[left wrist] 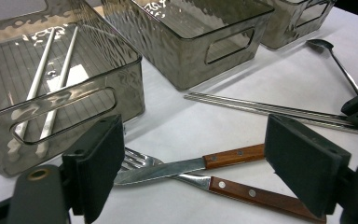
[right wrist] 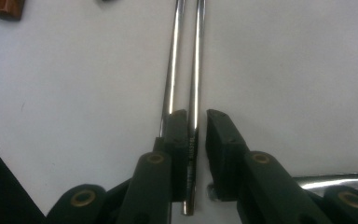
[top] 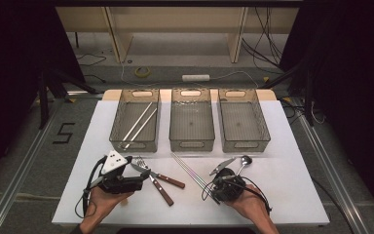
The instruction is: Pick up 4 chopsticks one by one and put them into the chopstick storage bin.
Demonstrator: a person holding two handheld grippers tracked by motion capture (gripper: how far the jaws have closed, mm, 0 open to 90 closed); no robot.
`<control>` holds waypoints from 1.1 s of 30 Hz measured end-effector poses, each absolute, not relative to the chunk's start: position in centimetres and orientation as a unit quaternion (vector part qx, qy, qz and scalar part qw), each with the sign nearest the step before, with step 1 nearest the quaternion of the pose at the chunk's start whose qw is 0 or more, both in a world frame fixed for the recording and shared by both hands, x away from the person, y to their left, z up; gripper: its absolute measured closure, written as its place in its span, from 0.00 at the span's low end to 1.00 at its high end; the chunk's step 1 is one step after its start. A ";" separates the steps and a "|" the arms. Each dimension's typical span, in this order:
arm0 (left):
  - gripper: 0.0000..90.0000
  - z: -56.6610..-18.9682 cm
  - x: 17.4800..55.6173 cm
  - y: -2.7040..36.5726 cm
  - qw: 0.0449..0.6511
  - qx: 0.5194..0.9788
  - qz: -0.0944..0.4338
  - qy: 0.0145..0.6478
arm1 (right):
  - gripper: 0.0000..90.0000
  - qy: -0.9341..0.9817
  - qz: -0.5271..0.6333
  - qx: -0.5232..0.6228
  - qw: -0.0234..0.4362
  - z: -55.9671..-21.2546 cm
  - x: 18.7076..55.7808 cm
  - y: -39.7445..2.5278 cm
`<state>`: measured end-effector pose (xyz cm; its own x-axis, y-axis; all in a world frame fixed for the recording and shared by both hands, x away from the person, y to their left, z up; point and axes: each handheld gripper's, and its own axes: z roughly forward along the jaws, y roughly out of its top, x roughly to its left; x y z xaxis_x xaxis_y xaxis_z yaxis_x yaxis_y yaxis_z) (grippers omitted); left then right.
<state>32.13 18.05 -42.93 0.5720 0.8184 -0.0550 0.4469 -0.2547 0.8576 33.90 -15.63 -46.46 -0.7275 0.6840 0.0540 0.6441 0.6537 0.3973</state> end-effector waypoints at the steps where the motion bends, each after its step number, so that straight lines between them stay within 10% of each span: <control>1: 0.22 -42.9 32.1 18.1 0.447 0.766 0.208 0.413 | 0.89 0.907 0.199 0.367 0.052 -46.5 33.9 -15.6; 21: 0.23 -43.0 32.3 17.2 0.448 0.780 0.194 0.393 | 0.94 0.904 0.204 0.370 0.063 -45.3 33.9 -15.5; 33: 0.27 -43.6 35.0 11.3 0.397 0.859 0.168 0.276 | 0.94 0.912 0.199 0.351 0.075 -43.4 34.5 -15.6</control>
<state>34.99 11.33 -43.60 0.7918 0.6068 0.0692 0.3403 -0.5324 0.7751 34.51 -15.60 -43.40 -0.7428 0.6695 0.0029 0.6098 0.6748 0.4158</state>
